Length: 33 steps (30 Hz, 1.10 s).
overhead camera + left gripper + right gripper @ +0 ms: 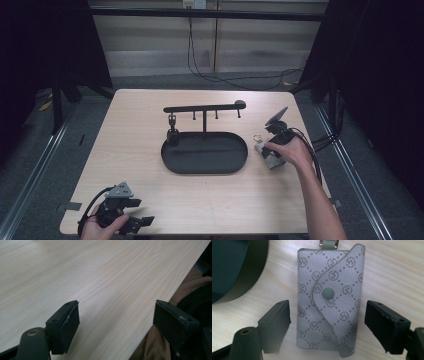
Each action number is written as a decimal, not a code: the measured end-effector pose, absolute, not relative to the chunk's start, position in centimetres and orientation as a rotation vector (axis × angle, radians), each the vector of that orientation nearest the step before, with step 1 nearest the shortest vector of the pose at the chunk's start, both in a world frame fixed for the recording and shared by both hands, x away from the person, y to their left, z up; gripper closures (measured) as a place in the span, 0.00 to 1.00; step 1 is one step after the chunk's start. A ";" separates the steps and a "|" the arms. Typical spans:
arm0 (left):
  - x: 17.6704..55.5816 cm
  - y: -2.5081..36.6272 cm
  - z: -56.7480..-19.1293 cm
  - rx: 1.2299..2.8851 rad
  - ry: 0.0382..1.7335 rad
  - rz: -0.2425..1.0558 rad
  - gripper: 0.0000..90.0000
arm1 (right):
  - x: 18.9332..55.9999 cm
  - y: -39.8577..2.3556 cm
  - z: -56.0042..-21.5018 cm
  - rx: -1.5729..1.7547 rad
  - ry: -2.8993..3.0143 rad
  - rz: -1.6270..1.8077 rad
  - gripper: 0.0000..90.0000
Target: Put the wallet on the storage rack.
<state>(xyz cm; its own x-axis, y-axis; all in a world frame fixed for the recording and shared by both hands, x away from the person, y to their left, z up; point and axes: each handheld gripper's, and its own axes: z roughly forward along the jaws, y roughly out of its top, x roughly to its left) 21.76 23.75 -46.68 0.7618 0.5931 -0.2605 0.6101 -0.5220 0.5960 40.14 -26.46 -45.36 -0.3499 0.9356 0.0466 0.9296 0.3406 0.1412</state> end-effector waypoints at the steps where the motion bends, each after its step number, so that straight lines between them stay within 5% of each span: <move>1: 21.7 23.8 -46.7 2.263 0.894 -0.032 0.23 | 40.3 -26.4 -45.5 1.765 2.540 0.215 0.24; 33: 22.1 24.3 -46.8 2.271 0.917 -0.038 0.24 | 41.4 -25.6 -47.5 1.822 2.524 0.111 0.32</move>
